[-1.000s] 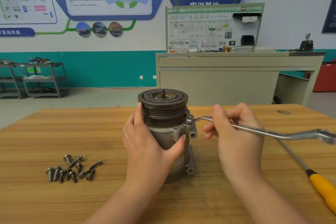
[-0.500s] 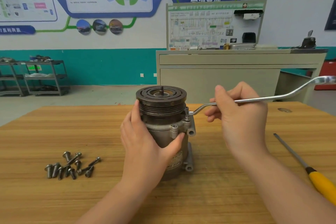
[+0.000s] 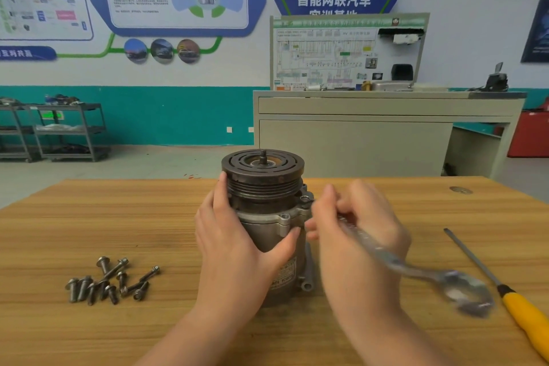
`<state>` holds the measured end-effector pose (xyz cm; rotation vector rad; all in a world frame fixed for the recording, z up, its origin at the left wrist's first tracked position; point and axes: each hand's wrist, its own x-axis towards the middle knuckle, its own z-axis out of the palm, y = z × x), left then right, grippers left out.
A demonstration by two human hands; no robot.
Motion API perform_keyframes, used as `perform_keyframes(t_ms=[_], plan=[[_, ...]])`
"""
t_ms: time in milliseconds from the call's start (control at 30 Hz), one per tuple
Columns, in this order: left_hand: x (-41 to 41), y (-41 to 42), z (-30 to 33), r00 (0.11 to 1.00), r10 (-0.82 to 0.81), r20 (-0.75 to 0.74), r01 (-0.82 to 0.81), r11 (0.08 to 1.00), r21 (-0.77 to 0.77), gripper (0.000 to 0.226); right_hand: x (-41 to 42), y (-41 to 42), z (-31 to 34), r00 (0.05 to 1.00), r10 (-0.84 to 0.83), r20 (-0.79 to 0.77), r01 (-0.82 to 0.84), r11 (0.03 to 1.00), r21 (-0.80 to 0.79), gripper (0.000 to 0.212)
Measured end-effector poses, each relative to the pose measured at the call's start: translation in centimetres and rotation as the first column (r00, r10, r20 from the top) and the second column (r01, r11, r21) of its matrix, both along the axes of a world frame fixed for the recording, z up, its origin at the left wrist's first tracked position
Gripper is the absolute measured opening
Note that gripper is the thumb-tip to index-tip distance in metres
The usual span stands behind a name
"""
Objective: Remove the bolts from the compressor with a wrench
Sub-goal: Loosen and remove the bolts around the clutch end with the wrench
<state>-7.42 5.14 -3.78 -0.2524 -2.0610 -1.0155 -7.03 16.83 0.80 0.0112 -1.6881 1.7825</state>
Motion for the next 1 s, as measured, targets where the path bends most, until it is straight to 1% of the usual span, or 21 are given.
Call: perform_keyframes(t_ms=[33,67,100,133,167,200,233,267,333,367,400,467,533,567,667,767,833,900,933,967,1000], plan=[[0.0,0.0,0.0,1.000,-0.002,-0.002,0.002,1.000,-0.002,0.117,0.6,1.1,-0.4,0.992,-0.002,-0.123,0.000,1.000,-0.015,0.037],[0.0,0.1,0.1,1.000,-0.003,-0.003,0.003,1.000,0.000,0.117,1.6,2.4,-0.6,0.977,0.029,-0.214,-0.046,0.996,-0.077,0.034],[0.1,0.1,0.1,1.000,-0.007,-0.003,0.007,1.000,0.005,0.117,2.0,3.3,-0.2,0.963,0.120,-0.243,-0.167,0.969,-0.183,0.030],[0.1,0.0,0.2,1.000,-0.011,-0.001,0.011,1.000,0.009,0.116,2.0,4.0,0.2,0.942,0.243,-0.232,-0.306,0.907,-0.290,0.025],[0.1,0.0,0.2,1.000,-0.017,0.003,0.016,1.000,0.012,0.116,1.1,4.7,0.3,0.908,0.373,-0.189,-0.418,0.823,-0.385,0.025],[0.2,0.0,0.1,1.000,-0.021,0.007,0.021,1.000,0.011,0.116,0.0,4.9,0.9,0.888,0.443,-0.120,-0.446,0.768,-0.460,0.026],[0.2,0.0,0.2,1.000,-0.024,0.009,0.024,1.000,0.009,0.117,-0.7,5.1,1.6,0.881,0.469,-0.060,-0.433,0.750,-0.500,0.027],[0.2,-0.1,0.1,1.000,-0.029,0.012,0.029,1.000,0.006,0.117,-1.4,5.4,2.2,0.881,0.470,-0.050,-0.428,0.748,-0.507,0.026],[0.2,-0.2,0.2,0.999,-0.036,0.019,0.036,0.999,0.005,0.117,-1.9,5.7,3.3,0.888,0.443,-0.126,-0.439,0.732,-0.521,0.026],[0.2,-0.2,0.2,0.999,-0.039,0.022,0.039,0.999,0.004,0.117,-1.7,6.0,3.6,0.901,0.402,-0.163,-0.427,0.758,-0.492,0.029],[0.2,-0.2,0.2,0.999,-0.039,0.020,0.039,0.999,0.002,0.117,-1.4,6.1,3.8,0.922,0.344,-0.180,-0.388,0.816,-0.428,0.033],[0.2,-0.2,0.2,0.999,-0.035,0.012,0.035,0.999,0.005,0.116,-0.8,5.9,3.5,0.952,0.233,-0.199,-0.280,0.925,-0.256,0.042],[0.2,-0.2,0.3,0.999,-0.032,0.018,0.032,0.999,0.000,0.116,0.0,5.2,2.7,0.962,0.172,-0.212,-0.200,0.972,-0.123,0.048],[0.2,-0.2,0.2,0.999,-0.029,0.019,0.029,1.000,-0.004,0.116,0.3,4.8,2.3,0.966,0.139,-0.218,-0.162,0.983,-0.089,0.048],[0.3,-0.1,0.2,1.000,-0.020,0.021,0.020,1.000,-0.001,0.116,0.9,3.7,1.6,0.972,0.069,-0.224,-0.082,0.996,-0.048,0.041],[0.3,-0.1,0.3,1.000,-0.019,0.013,0.019,1.000,0.003,0.116,1.7,2.6,1.4,0.970,-0.016,-0.243,0.021,1.000,0.019,0.040],[0.3,-0.1,0.2,1.000,-0.014,0.007,0.014,1.000,0.002,0.115,2.2,2.1,1.0,0.949,-0.070,-0.306,0.113,0.986,0.126,0.040],[0.2,-0.1,0.2,1.000,-0.009,0.009,0.009,1.000,-0.002,0.115,1.7,1.4,0.7,0.926,-0.092,-0.365,0.211,0.930,0.301,0.040],[0.2,0.0,0.2,1.000,-0.009,0.014,0.009,1.000,-0.004,0.116,1.3,1.1,0.4,0.936,-0.110,-0.335,0.239,0.897,0.372,0.040],[0.2,0.0,0.2,1.000,-0.011,0.018,0.011,1.000,-0.003,0.116,0.8,1.0,0.1,0.967,-0.110,-0.228,0.189,0.914,0.359,0.040],[0.3,0.0,0.2,1.000,-0.015,0.019,0.015,1.000,-0.001,0.117,0.6,1.1,0.0,0.988,-0.091,-0.125,0.125,0.945,0.301,0.039]])
